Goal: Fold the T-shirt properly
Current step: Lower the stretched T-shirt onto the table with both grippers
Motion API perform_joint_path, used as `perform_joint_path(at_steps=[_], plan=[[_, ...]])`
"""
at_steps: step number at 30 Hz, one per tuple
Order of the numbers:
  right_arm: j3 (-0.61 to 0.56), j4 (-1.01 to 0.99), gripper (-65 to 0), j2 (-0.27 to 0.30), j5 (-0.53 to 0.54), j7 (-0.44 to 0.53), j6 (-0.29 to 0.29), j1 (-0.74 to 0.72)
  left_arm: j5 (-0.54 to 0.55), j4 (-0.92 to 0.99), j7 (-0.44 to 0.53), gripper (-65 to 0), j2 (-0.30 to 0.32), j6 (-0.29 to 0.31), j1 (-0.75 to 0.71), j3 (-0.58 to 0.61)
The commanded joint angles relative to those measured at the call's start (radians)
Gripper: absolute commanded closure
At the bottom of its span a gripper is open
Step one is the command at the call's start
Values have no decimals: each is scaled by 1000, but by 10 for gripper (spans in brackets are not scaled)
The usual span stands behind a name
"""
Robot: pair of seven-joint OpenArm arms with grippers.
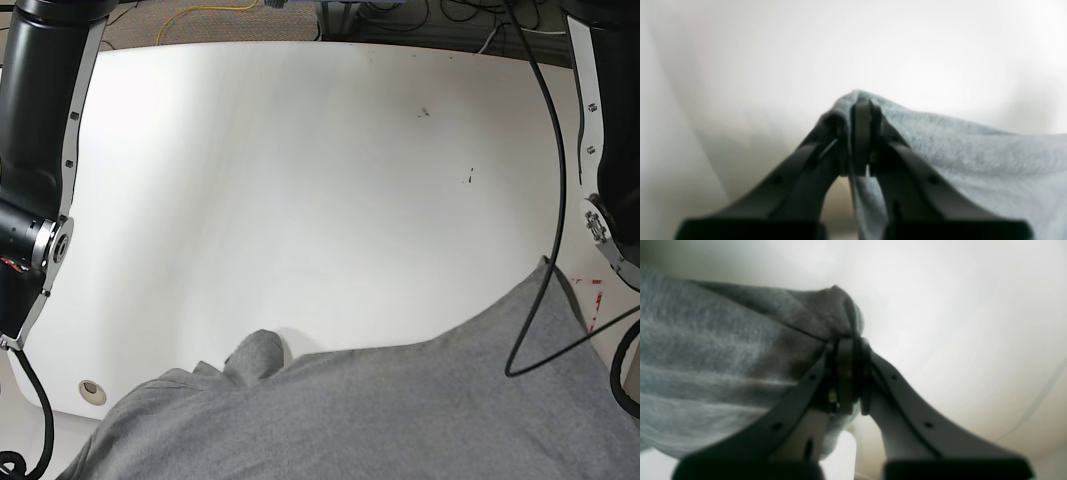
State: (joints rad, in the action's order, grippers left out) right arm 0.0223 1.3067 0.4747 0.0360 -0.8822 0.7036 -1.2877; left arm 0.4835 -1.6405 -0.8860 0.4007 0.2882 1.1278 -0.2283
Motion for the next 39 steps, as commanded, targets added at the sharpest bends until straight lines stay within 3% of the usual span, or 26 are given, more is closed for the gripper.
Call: perform_joint_path(at_steps=[1,12,17,25,39], plan=[[1,-9,-2,9,-3,19,-5,-79,7,32,29,0,17,-5,71,0],[5,-29,-2,11,5,-19,-5,-132,10,64,-14,0,17,-4,99,2],[29,46,-2,25,8,-78,-5,-53,40,6,-31,0,17,-4,19,-4],[172,317,-2,23,9,-167,-5,273,110,-100,-77,0,17,-4,-188,-15],[385,710,-2,-138,8,-208,-5,908,240,-264,-86,0,31,-4,-677,-102]])
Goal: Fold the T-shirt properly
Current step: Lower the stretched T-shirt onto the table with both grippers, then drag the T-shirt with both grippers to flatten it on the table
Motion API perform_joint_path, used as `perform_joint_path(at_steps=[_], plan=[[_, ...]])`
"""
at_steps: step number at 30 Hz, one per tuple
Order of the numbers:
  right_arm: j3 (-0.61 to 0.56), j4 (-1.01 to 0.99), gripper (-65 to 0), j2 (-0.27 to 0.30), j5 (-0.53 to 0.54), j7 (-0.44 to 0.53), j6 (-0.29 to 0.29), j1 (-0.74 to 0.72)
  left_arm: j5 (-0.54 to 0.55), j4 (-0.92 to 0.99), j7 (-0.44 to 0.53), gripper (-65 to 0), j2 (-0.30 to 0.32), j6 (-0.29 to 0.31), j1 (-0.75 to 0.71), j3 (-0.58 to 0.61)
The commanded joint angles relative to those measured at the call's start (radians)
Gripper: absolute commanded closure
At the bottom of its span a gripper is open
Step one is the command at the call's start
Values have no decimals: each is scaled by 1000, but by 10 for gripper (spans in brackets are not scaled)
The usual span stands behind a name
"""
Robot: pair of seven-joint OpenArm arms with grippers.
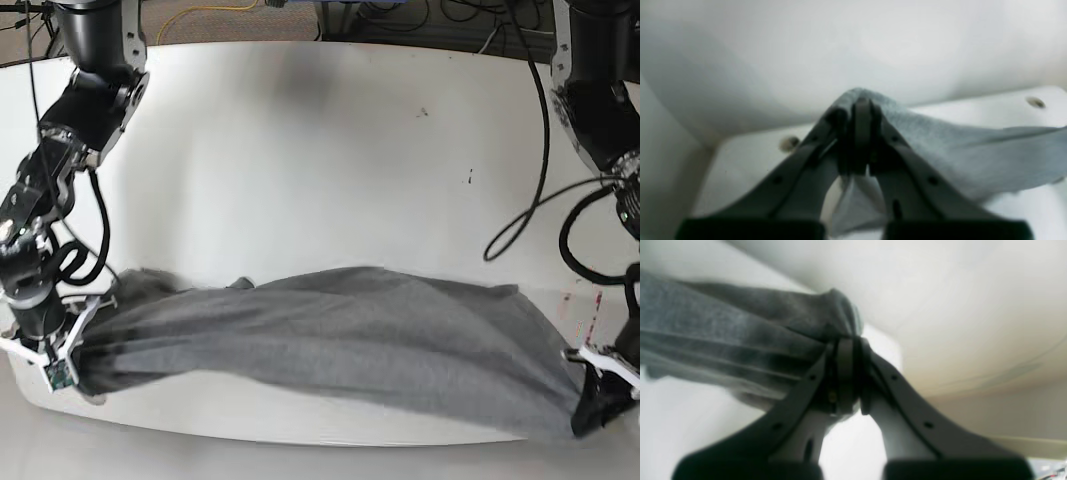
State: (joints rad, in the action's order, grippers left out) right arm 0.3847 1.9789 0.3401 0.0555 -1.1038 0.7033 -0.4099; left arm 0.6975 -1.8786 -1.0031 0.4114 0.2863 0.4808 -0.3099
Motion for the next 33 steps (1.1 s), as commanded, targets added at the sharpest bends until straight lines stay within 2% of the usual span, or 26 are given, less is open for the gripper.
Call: perform_joint_path(at_steps=[1,6,10,14,20,27,33], plan=[[30,46,-2,-17,-12,14,-5,53,37,-26,31,0,20,-2,-57,-28],[99,53,-2,-91,-12,14,-5,200,116,-31,31,0,22,-2,-236,-76],[153,55,-2,-129,-12,17,-5,286,172,-31,31,0,25,0,-363,-128],[179,55,-2,-174,-12,18,-5,365,209,-29,33,0,51,0,-498,-166],[184,59,-2,-217,-12,18,-5,454,227,-29,33,0,54,0,-641,-202],[196,59,-2,-276,-13,43,-5,546,227,-29,33,0,91,0,-772,-225],[196,59,-2,-290,-13,46,-5,613,227,-29,33,0,114,0,-888,-259]])
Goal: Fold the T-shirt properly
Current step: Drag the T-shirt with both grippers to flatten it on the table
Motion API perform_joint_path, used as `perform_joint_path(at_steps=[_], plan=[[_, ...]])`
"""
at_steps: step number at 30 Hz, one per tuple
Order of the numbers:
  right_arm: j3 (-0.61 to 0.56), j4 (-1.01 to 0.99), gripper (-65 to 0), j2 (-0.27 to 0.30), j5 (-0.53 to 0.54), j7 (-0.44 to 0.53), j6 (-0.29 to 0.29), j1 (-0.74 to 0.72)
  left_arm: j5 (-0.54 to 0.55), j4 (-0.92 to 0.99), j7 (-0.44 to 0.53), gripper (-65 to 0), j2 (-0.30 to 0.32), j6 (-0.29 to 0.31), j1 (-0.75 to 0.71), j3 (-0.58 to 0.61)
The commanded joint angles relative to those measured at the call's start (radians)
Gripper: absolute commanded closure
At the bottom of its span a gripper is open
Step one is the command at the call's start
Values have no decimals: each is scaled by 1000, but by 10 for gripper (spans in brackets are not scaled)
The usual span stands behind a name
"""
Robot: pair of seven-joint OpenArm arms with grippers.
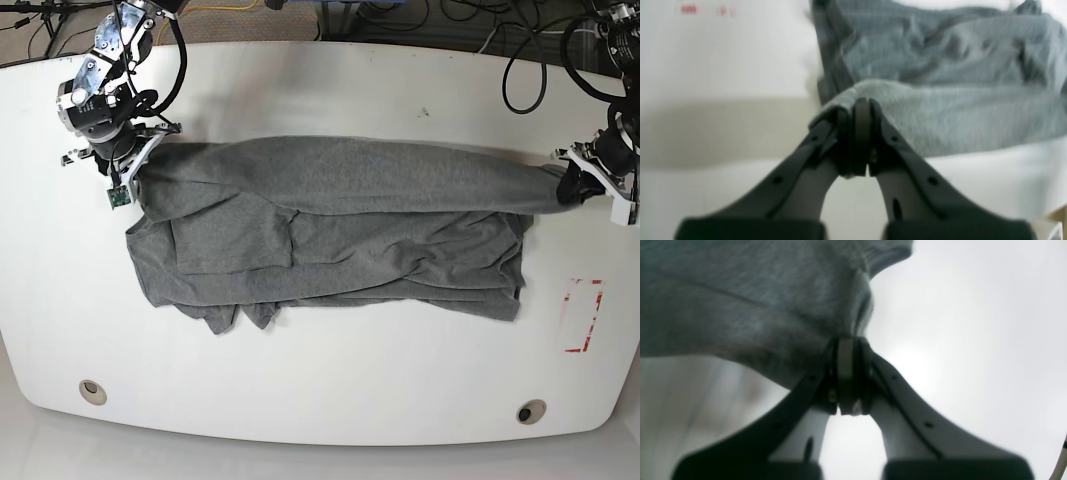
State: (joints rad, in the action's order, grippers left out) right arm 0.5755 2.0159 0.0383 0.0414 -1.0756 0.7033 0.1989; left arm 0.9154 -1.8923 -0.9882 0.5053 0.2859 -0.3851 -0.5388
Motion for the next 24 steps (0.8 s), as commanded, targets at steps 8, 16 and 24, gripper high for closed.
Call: perform_joint_path(at_steps=[8,16,24], plan=[[2,21,-2,15,1,18,-5,81,-11,-16,18,0,20,0,-153,-112],[-1,18,-2,38,1,18,-5,124,-109,-13,19,0,19,0,-222,-139],[-1,18,-2,36,1,16,-5,150,-164,-13,18,0,17,0,-263,-139]])
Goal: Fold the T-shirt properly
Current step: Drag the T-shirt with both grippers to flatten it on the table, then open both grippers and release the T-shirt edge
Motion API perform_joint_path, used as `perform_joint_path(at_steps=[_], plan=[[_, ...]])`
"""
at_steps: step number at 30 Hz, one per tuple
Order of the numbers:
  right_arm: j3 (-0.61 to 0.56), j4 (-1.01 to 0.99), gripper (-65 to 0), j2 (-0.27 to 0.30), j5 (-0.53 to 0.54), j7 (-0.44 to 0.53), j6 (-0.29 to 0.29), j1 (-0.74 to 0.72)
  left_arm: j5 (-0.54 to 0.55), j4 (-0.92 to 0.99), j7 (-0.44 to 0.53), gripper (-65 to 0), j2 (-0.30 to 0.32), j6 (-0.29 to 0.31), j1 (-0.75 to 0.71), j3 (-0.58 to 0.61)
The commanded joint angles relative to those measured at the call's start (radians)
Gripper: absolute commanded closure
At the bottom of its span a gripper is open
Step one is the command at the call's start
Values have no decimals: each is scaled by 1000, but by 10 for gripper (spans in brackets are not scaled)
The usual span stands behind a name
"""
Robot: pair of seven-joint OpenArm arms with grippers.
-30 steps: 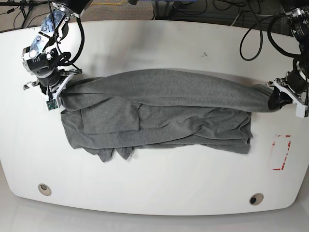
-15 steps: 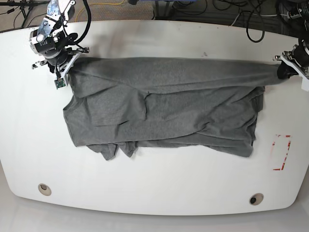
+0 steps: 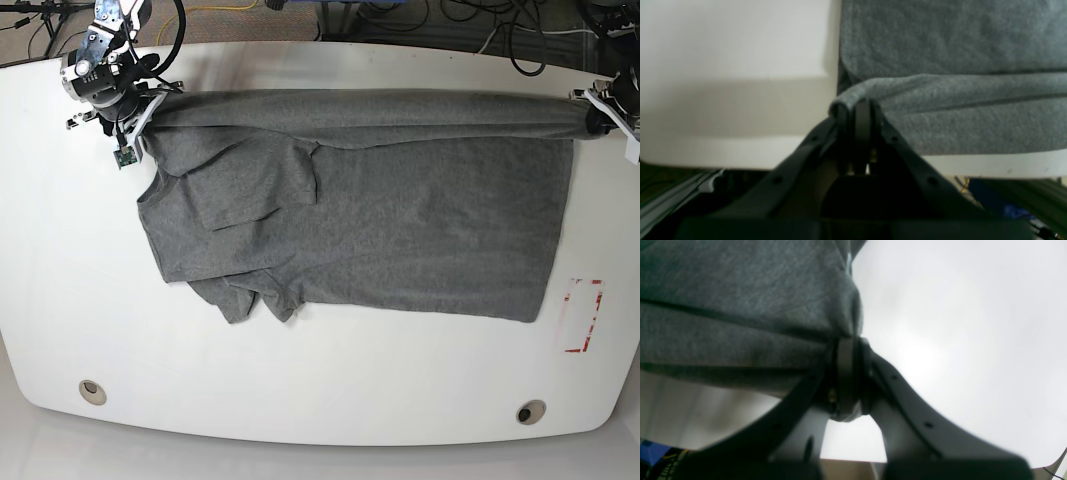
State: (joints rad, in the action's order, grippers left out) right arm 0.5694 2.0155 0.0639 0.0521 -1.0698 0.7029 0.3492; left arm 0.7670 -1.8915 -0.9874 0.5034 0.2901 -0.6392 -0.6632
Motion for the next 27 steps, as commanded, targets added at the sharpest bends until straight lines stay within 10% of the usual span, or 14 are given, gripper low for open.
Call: perform_joint_path(at_steps=[1,8,14,27], plan=[[5,18,-5,9,-10,10,-5,1,-16,-13,17,0,19,-4,-12,-14],[4,18,-233,6,-11,9,-5,18,-14,-16,15,-63,19,-4,-12,-5],[4,20,-471,-11,-10,9,-5,23,-17,-16,-9,-308,24,-4,22,-3],[11,20,-503,-32,67,10,-5,-31,-11,-35,-83,-379,24,-4,184,-3]])
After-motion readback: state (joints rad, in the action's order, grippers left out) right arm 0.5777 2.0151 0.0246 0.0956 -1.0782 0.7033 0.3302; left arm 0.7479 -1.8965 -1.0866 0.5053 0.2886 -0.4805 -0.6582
